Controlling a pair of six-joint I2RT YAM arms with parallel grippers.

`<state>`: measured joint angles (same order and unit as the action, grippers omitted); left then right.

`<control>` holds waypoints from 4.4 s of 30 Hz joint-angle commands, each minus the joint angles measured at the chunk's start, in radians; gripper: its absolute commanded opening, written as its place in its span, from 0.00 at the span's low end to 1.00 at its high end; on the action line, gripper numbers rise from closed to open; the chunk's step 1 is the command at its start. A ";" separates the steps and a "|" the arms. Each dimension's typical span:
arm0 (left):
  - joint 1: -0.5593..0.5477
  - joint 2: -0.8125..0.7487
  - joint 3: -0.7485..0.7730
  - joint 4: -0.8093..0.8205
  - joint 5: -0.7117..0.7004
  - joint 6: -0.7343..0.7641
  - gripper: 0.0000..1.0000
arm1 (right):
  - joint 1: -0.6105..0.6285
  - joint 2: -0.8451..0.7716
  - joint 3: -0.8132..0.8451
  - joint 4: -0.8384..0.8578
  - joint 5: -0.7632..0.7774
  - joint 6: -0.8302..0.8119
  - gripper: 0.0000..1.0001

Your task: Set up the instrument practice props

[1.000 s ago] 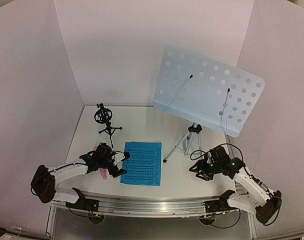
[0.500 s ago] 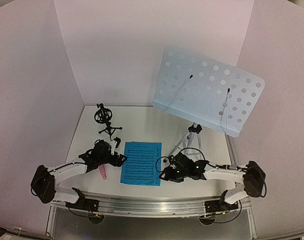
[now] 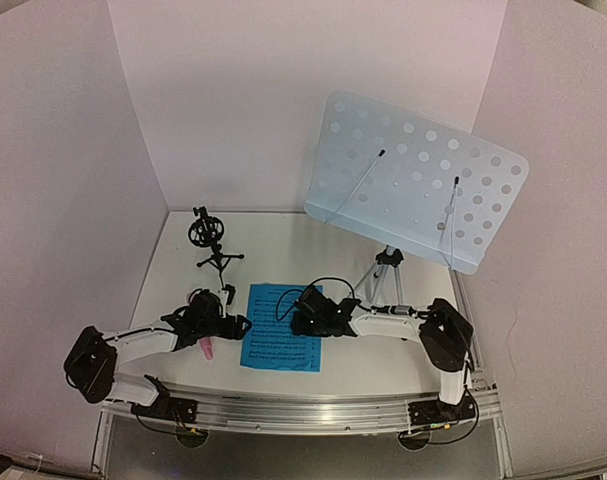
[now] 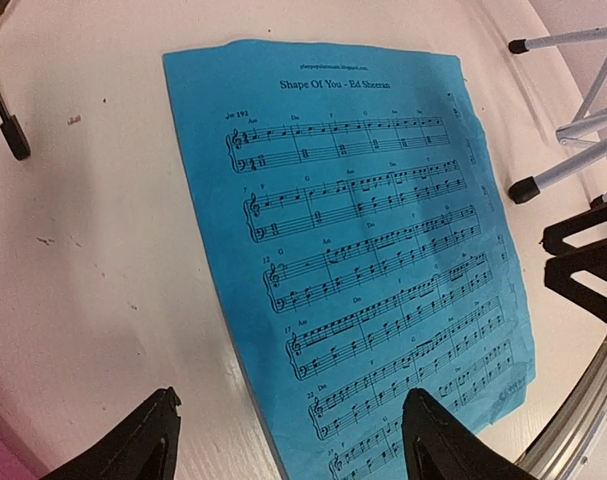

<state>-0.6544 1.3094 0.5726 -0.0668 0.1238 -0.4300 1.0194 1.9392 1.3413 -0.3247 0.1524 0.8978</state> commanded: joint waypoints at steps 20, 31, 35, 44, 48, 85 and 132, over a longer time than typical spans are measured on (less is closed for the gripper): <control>0.044 0.257 -0.088 0.248 0.159 -0.339 0.73 | -0.036 0.134 -0.078 0.122 -0.066 0.037 0.59; 0.059 0.235 -0.135 0.248 0.124 -0.450 0.57 | -0.039 0.151 -0.116 0.187 -0.105 0.060 0.59; 0.073 0.221 -0.116 0.228 0.126 -0.454 0.34 | -0.042 0.139 -0.132 0.191 -0.106 0.061 0.59; 0.092 0.184 -0.030 0.105 0.113 -0.436 0.00 | -0.060 0.120 -0.143 0.190 -0.117 0.059 0.59; 0.099 0.154 0.011 0.040 0.112 -0.412 0.00 | -0.062 0.111 -0.149 0.190 -0.125 0.052 0.59; 0.098 -0.447 0.517 -0.402 0.504 0.503 0.00 | -0.027 -0.341 0.057 0.212 -0.336 -0.359 0.91; 0.098 -0.613 0.591 -0.477 0.353 0.401 0.22 | 0.009 -0.358 0.200 0.422 -0.578 -0.412 0.00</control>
<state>-0.5610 0.6987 1.1677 -0.6040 0.5355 -0.0141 0.9999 1.6620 1.4210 0.2656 -0.4615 0.5755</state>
